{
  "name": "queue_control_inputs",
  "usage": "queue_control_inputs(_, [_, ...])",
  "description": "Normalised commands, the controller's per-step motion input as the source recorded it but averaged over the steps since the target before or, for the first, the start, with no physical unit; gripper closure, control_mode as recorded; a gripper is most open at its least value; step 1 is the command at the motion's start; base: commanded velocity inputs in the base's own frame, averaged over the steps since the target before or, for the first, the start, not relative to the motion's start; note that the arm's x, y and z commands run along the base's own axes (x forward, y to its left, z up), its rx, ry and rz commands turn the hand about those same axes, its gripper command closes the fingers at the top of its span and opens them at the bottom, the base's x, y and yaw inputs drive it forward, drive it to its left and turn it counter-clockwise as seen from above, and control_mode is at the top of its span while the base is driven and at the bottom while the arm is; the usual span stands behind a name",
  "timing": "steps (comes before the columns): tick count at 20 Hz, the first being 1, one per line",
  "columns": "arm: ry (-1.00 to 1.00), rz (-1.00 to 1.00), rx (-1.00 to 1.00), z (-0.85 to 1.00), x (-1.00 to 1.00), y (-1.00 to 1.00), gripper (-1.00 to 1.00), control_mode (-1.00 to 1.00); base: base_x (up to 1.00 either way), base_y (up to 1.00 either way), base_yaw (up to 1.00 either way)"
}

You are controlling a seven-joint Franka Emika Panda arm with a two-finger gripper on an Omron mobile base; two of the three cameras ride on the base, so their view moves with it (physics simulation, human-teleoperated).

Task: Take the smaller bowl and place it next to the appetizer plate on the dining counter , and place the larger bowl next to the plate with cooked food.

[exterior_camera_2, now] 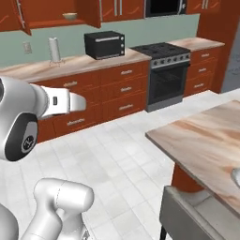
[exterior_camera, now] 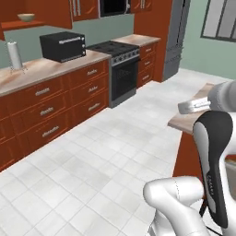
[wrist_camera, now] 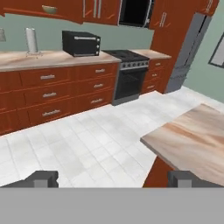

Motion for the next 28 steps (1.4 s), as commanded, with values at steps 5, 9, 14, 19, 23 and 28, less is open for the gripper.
queue_control_inputs(5, [0.00, 0.00, 0.00, 0.00, 0.00, 0.00, -1.00, 1.00, 1.00, 0.00, 0.29])
queue_control_inputs(9, [0.00, 0.00, 0.00, 0.00, 0.00, 0.00, -1.00, 1.00, 1.00, 0.01, 0.23])
queue_control_inputs(14, [0.00, 0.00, 0.00, 0.00, 0.00, 0.00, -1.00, 1.00, 1.00, 0.03, 0.23])
queue_control_inputs(19, [0.00, 0.00, 0.00, 0.00, 0.00, 0.00, -1.00, 1.00, 1.00, 0.00, 0.25])
queue_control_inputs(23, [0.00, 0.00, 0.00, 0.00, 0.00, 0.00, -1.00, 1.00, 1.00, 0.00, 0.23])
queue_control_inputs(28, [0.00, 0.00, 0.00, 0.00, 0.00, 0.00, -1.00, 1.00, 1.00, 0.00, 0.18])
